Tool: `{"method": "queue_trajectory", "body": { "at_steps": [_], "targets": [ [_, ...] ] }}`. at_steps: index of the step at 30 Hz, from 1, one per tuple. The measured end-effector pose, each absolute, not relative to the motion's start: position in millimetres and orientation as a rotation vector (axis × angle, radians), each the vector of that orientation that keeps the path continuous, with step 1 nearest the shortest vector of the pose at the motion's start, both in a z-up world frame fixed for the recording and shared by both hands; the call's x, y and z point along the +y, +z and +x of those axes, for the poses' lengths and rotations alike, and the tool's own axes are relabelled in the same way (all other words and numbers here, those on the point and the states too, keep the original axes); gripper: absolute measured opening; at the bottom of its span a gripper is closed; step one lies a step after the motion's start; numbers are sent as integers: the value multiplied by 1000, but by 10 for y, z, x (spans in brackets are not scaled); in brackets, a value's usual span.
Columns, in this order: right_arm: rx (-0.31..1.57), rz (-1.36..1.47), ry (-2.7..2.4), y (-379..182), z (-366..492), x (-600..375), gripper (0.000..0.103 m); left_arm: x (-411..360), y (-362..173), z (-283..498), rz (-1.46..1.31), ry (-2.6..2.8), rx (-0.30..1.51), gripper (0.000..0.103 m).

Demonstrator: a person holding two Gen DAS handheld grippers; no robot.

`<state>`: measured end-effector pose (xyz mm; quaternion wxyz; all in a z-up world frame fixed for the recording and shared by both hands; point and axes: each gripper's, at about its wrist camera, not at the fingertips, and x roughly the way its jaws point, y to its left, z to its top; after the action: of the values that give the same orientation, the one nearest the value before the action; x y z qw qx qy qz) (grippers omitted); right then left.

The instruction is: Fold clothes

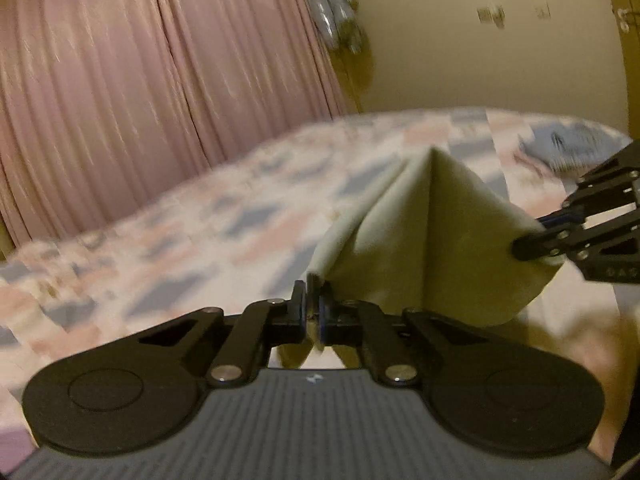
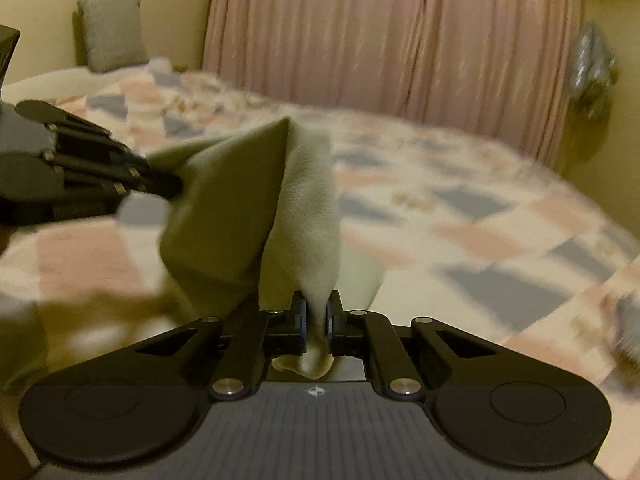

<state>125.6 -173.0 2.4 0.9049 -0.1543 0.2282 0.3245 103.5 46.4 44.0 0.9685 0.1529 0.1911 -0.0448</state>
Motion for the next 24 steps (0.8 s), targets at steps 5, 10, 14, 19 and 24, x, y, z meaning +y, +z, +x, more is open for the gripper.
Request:
{"method": "queue_trajectory", "body": {
  "at_steps": [5,10,14,19,24],
  "targets": [
    [331,-317,595,626,1300,-1973,8,517,967,867,270,-136,289,3],
    [245,-243,564,1067,1157,-2284,8,607,1115,757,200,-212,312,3],
    [243,-247,560,1189,1253,-2320,9,690,909,1063,165,-208,413,8],
    [367,-308,510,810,1879,-2167,33,759,390,1560,186,-108,550,24],
    [436,-287,517,387,2074,-2207,37,739,85,1419,201,-196,615,32]
  ]
}}
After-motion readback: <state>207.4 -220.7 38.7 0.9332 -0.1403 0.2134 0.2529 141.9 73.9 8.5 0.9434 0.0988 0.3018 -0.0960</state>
